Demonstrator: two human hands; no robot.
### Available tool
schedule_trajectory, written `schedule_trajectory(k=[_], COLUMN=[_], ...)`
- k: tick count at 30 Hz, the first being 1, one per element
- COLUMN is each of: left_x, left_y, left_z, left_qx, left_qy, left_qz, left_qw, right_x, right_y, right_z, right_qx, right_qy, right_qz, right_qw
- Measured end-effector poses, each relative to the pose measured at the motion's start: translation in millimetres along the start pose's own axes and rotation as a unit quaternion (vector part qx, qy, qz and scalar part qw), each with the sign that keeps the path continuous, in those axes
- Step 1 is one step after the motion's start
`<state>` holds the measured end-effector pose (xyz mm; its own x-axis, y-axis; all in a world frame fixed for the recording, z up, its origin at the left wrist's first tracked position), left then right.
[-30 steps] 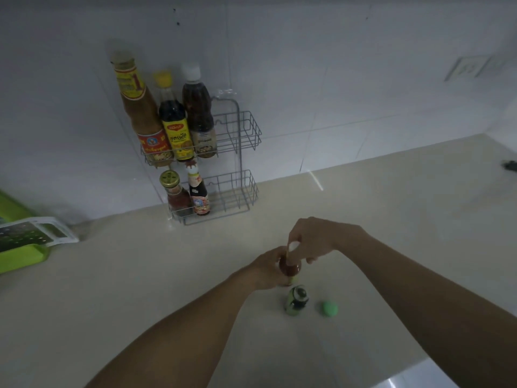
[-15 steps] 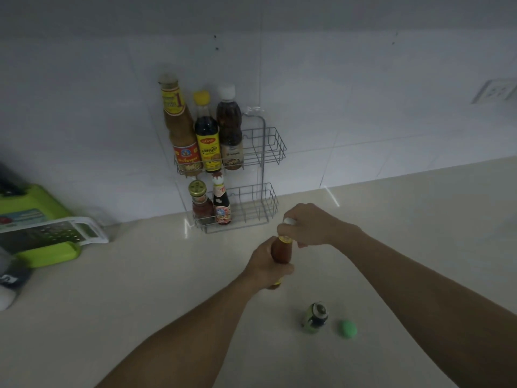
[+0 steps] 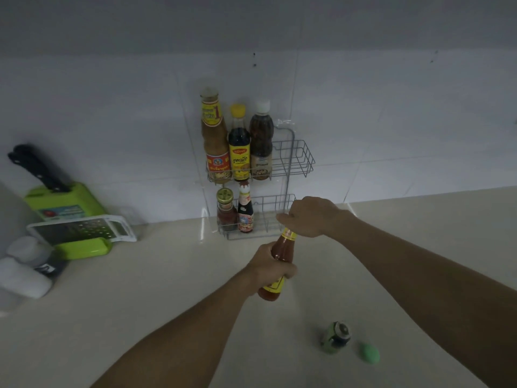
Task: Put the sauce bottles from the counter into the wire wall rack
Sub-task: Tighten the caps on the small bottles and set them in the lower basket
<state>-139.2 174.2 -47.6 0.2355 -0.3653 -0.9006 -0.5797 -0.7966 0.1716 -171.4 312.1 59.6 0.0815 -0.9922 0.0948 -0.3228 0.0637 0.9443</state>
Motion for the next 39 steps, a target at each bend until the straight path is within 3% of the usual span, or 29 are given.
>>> schedule_trajectory(k=[3, 5, 7, 10, 13, 15, 17, 19, 21, 25, 28, 33, 39], left_x=[-2.5, -2.3, 0.4, 8.5, 7.8, 4.4, 2.7, 3.5, 6.6, 8.2, 5.4, 7.6, 6.0], left_y=[3.3, 5.0, 6.0, 6.3, 7.2, 8.3, 8.7, 9.7, 9.2, 7.2, 6.5, 5.5, 7.6], left_z=[-3.2, -5.2, -8.1, -8.1, -8.0, -7.2, -6.3, -7.9, -8.6, -9.4, -9.1, -8.8, -8.2], left_qx=[-0.059, -0.133, -0.174, -0.117, -0.048, -0.055, -0.096, -0.136, -0.123, -0.048, -0.083, -0.098, -0.109], left_qy=[-0.009, -0.001, 0.014, 0.022, 0.024, 0.026, 0.022, 0.024, 0.025, 0.027, 0.020, 0.013, 0.006], left_qz=[0.011, 0.091, 0.154, 0.097, 0.029, 0.019, 0.043, 0.105, 0.125, 0.076, 0.073, 0.109, 0.053], left_qw=[0.998, 0.987, 0.973, 0.988, 0.998, 0.998, 0.994, 0.985, 0.984, 0.996, 0.994, 0.989, 0.993], right_x=[2.4, 3.7, 5.8, 4.8, 9.5, 12.4, 10.4, 6.3, 3.6, 4.6, 8.0, 7.9, 12.7], right_y=[-4.8, -12.4, -21.7, -19.9, -11.6, -12.5, -17.4, -25.2, -28.9, -22.8, -22.6, -25.0, -17.0], right_z=[1.0, 3.6, 8.6, 13.0, 10.6, 8.1, 7.7, 9.0, 9.8, 7.7, 4.4, 6.7, 3.0], right_qx=[-0.043, -0.056, -0.013, 0.029, -0.031, -0.073, -0.101, -0.082, -0.037, -0.044, -0.074, -0.030, -0.096], right_qy=[0.047, 0.015, -0.015, -0.011, 0.052, 0.074, 0.035, -0.034, -0.058, 0.021, 0.040, -0.017, 0.074], right_qz=[0.020, -0.018, -0.046, 0.008, 0.058, 0.070, 0.056, 0.048, 0.060, 0.091, 0.053, 0.050, 0.068], right_qw=[0.998, 0.998, 0.999, 0.999, 0.996, 0.992, 0.993, 0.995, 0.996, 0.995, 0.995, 0.998, 0.990])
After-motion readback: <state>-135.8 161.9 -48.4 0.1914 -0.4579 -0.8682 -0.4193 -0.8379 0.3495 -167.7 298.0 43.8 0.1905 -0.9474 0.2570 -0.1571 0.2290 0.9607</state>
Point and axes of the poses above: each hand's wrist, its own z-axis towards the middle knuckle, its own y-axis out of the back of the hand, x = y × z, the point moved 3 cm from there along z, towards the middle knuckle, and after that the axes turned 3 degrees about x, right-handed, at the moved point
